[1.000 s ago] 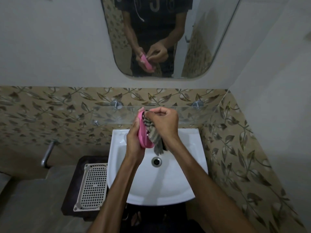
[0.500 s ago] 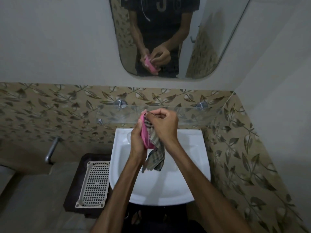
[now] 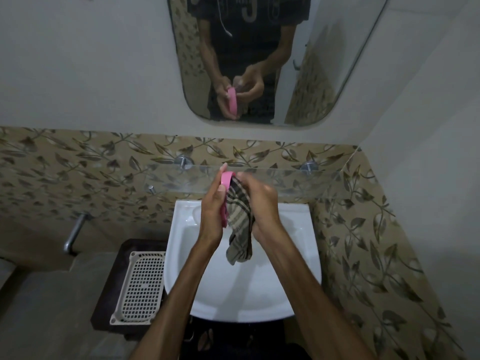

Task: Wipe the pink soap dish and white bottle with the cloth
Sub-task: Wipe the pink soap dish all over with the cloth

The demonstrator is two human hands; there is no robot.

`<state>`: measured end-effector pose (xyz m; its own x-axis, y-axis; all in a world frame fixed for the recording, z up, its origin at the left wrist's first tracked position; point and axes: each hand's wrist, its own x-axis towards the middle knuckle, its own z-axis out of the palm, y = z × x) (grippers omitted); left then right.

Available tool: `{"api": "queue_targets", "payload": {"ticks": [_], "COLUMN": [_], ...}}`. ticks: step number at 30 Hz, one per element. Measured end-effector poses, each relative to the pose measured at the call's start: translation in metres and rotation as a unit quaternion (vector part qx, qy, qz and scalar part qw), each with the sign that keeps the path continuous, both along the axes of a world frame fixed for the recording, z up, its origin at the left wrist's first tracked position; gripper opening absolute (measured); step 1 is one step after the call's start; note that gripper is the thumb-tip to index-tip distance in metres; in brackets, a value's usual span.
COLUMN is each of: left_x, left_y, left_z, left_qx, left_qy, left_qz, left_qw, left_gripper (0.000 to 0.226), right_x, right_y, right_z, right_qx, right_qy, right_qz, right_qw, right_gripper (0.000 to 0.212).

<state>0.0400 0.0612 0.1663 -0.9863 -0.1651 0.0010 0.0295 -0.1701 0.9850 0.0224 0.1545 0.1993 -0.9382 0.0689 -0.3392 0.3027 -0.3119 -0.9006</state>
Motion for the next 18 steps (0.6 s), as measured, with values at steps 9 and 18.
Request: {"api": "queue_targets", "payload": {"ticks": [9, 18], "left_x": [0.003, 0.001], "left_y": [-0.007, -0.034], "left_z": [0.006, 0.020], "left_qx": [0.174, 0.337], "left_qy": [-0.044, -0.275], "left_qz": [-0.052, -0.176], "left_qw": [0.982, 0.883], "left_gripper": [0.050, 0.089], "right_x": [0.016, 0.028], "right_y": [0.006, 0.020], "right_z": [-0.016, -0.028], "right_qx": [0.192, 0.393], "right_qy": [0.246, 0.503], "right_qz": [0.034, 0.165], "right_qw": [0.949, 0.752], "right_gripper": [0.017, 0.013]}}
